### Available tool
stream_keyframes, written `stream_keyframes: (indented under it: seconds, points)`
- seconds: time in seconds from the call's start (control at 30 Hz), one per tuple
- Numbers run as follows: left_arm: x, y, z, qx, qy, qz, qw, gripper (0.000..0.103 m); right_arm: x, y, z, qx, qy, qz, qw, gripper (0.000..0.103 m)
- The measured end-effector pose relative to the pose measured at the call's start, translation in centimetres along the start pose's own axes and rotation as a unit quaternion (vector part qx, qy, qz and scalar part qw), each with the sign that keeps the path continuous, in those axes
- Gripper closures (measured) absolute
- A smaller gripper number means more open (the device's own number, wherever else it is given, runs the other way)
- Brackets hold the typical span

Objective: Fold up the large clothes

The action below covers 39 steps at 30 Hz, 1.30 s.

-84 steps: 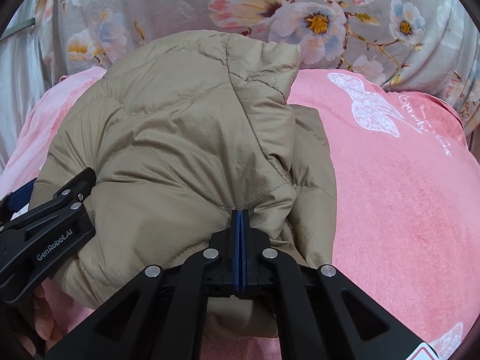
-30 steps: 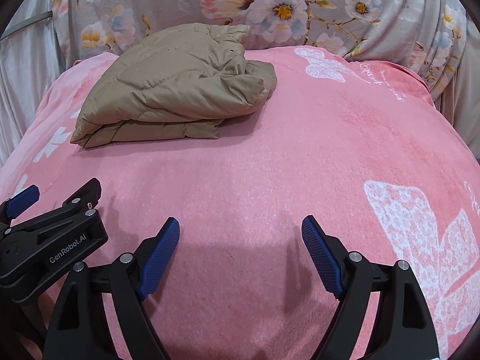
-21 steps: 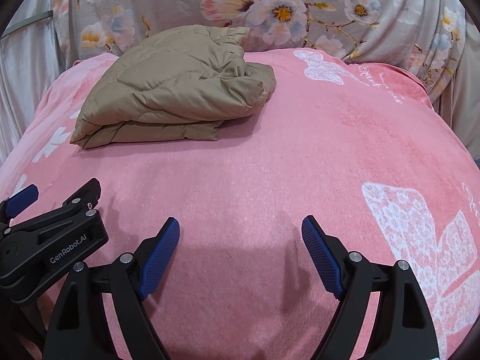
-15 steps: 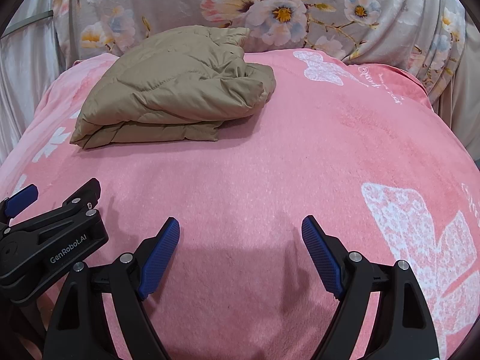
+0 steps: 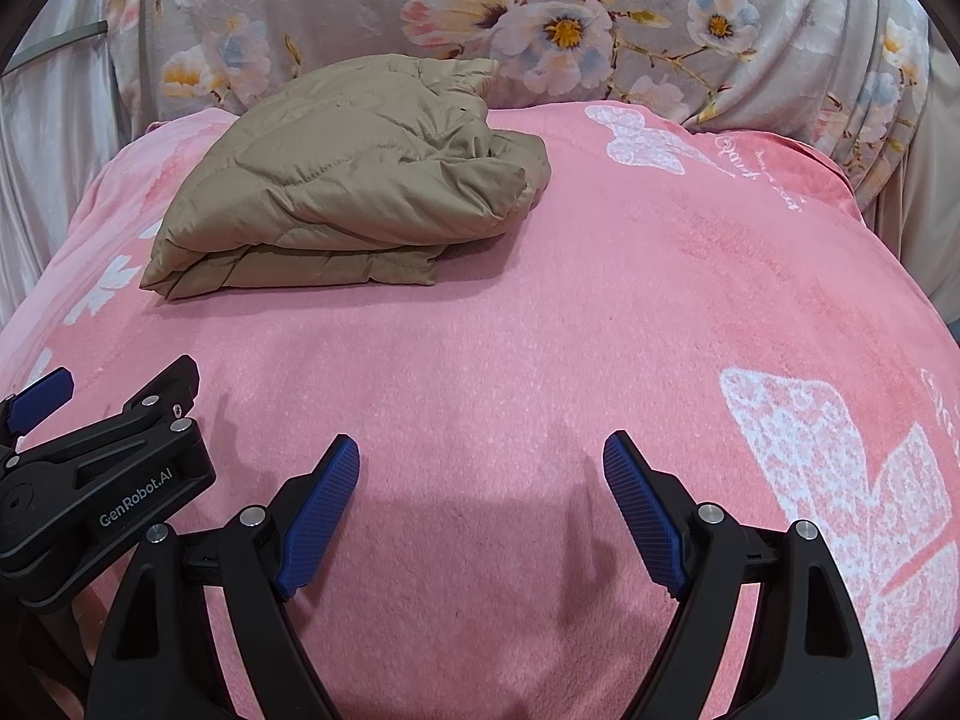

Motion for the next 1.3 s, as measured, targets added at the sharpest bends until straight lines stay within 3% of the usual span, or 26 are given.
stream_keyframes:
  seconds: [1.3]
  points:
    - [-0.65, 0.13, -0.12, -0.004, 0.012, -0.002, 0.9999, 0.007, -0.43, -0.06, -0.45, -0.001, 0.01, 0.006, 1.0, 0.022]
Point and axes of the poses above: each gripper's, at about its wrist camera, not at the fingertips, and x roughly the way its jaws point, y to its right, z to its underside, the point moved 9 cm from there along x, roughly the way its jaws point, and after that the axes turned 2 degrees about -z, right-handed, at the moved point
